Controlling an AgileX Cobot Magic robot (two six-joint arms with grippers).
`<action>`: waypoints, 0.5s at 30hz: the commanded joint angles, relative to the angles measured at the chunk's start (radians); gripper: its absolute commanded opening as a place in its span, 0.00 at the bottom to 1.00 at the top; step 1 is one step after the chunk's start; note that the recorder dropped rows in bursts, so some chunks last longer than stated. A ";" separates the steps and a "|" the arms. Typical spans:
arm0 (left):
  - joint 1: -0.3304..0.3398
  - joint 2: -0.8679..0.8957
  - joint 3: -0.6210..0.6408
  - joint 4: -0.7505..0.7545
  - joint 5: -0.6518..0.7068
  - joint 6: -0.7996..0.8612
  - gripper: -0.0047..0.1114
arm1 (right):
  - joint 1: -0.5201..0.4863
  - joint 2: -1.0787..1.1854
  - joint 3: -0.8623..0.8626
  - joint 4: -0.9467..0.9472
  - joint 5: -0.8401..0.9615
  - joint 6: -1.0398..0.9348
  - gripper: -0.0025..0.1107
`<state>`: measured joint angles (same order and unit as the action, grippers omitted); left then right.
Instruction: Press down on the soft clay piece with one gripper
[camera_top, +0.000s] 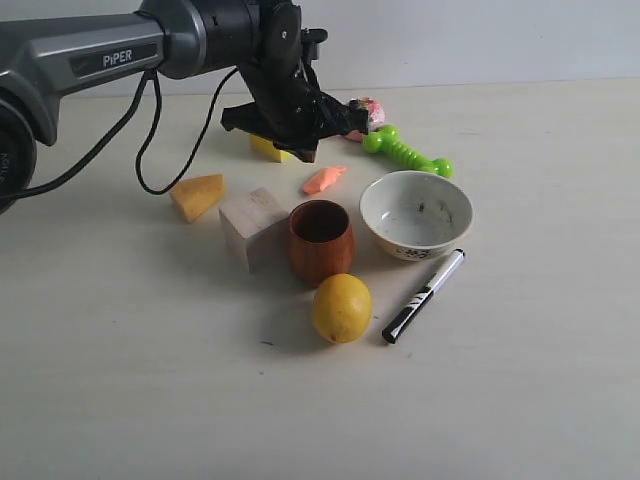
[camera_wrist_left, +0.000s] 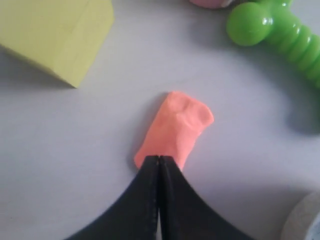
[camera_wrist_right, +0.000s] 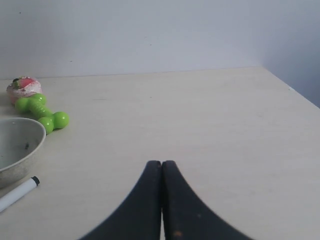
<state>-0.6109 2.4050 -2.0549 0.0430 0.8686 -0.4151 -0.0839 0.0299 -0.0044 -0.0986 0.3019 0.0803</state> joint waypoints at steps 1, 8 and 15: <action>0.003 0.008 -0.044 -0.061 0.019 -0.034 0.04 | -0.005 -0.006 0.004 -0.006 -0.012 -0.001 0.02; 0.001 0.066 -0.159 -0.127 0.093 -0.038 0.04 | -0.005 -0.006 0.004 -0.006 -0.010 -0.001 0.02; 0.005 0.128 -0.262 -0.108 0.159 -0.063 0.04 | -0.005 -0.006 0.004 -0.006 -0.010 -0.001 0.02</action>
<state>-0.6094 2.5218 -2.2856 -0.0761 1.0136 -0.4638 -0.0839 0.0299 -0.0044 -0.0986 0.3019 0.0803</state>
